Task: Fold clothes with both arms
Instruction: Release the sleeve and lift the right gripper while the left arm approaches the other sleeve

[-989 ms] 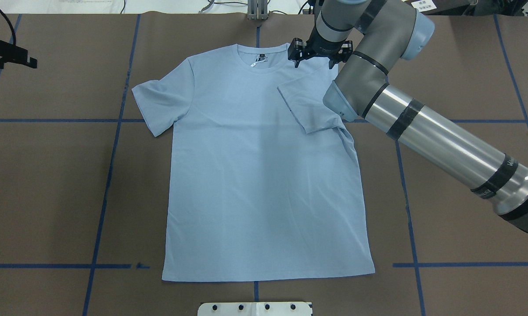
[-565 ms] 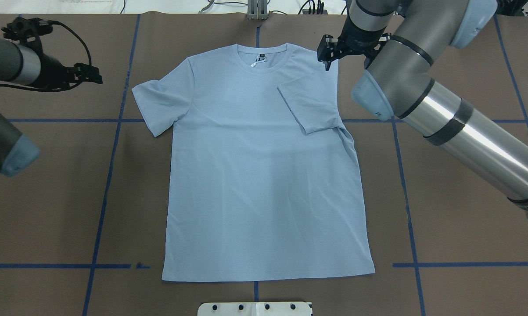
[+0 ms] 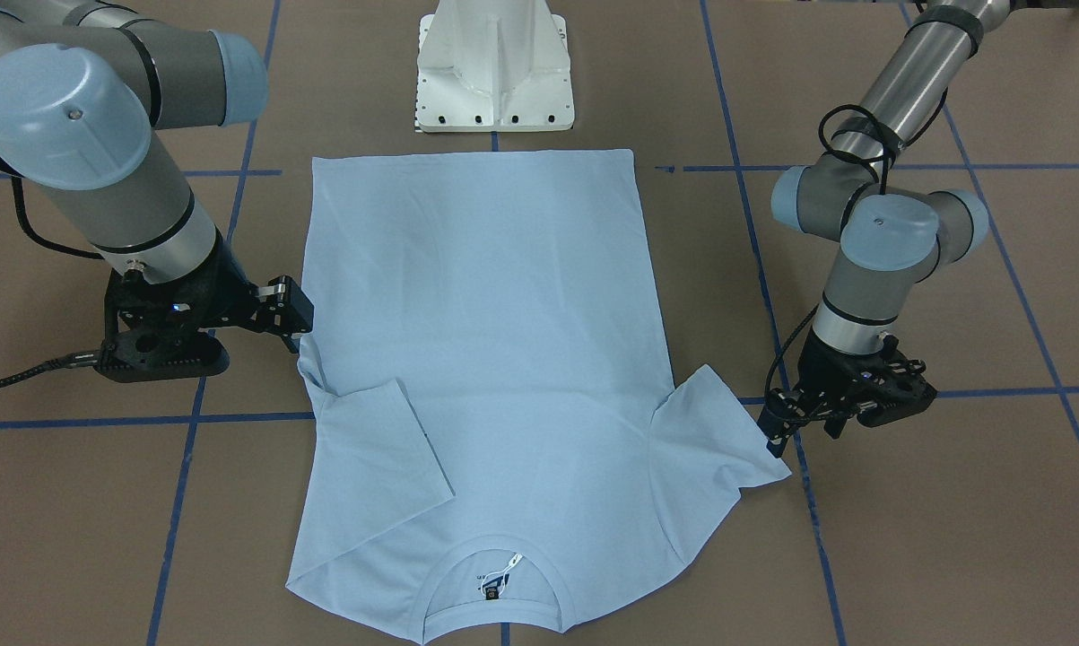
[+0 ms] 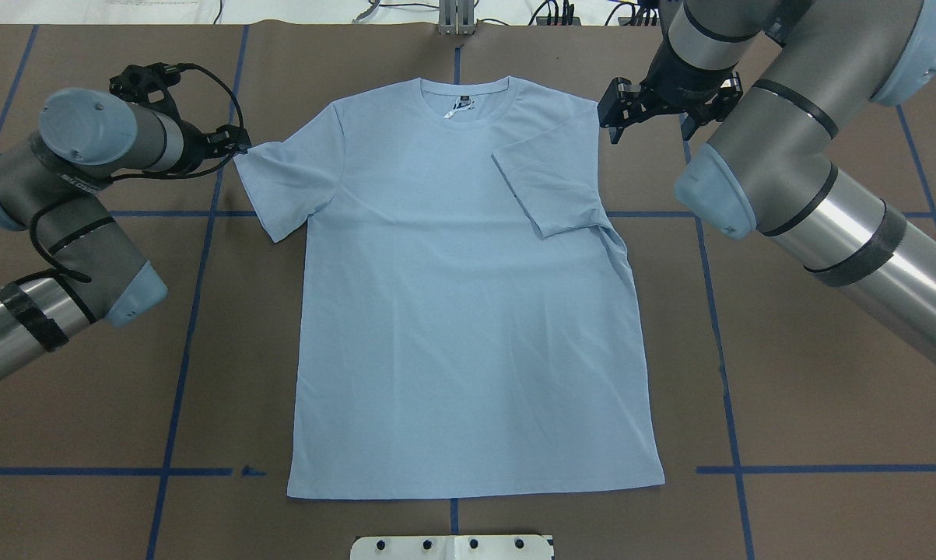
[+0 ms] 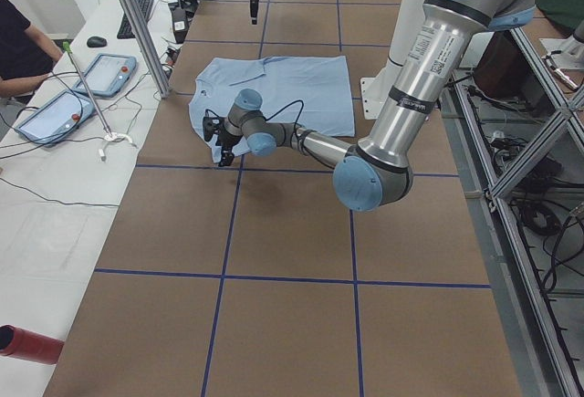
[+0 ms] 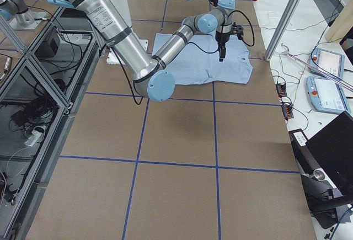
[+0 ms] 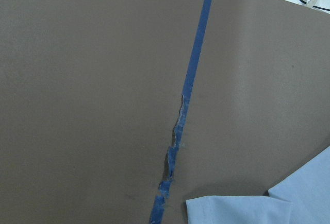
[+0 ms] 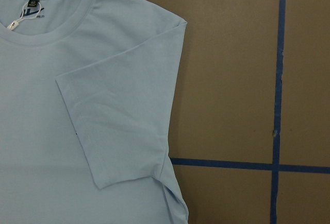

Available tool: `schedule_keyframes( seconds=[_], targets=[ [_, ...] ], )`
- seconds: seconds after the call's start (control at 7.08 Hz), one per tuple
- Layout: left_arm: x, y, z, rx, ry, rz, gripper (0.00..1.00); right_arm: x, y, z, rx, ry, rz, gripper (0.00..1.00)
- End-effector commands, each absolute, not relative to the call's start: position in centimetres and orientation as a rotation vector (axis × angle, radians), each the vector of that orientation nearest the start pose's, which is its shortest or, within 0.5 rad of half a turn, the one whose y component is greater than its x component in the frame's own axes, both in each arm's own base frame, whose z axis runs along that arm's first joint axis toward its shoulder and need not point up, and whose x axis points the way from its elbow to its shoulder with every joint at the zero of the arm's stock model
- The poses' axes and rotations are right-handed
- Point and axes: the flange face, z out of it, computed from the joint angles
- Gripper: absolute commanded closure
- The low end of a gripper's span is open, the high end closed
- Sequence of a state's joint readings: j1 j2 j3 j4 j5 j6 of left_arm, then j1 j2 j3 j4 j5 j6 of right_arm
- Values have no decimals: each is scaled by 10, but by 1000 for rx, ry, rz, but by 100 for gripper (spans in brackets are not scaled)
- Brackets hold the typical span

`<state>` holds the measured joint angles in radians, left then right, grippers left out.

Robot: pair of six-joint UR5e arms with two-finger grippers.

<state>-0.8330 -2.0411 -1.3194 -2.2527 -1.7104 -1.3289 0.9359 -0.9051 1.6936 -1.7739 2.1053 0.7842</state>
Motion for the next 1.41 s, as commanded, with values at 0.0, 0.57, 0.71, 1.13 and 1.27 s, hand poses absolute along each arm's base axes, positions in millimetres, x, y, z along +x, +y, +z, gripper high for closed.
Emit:
schedule_keyframes(
  seconds=[0.0,0.57,0.71,1.13,1.27],
  targets=[
    [420,-624,441,389,801,-536,10,-332,-589,241,89,-757,-11,0],
    [435,-624,448,379,779,-521,23,-345,-598,252,101,-770,-10,0],
    [436,-628,449,394,767,-526,25,-346,-598,253,97,-767,-8,0],
    [440,-630,440,399,773,-522,43,-346,-599,256,94,-765,-9,0],
    [439,-631,440,400,773,-524,54,-346,-600,257,93,-764,-8,0]
  ],
)
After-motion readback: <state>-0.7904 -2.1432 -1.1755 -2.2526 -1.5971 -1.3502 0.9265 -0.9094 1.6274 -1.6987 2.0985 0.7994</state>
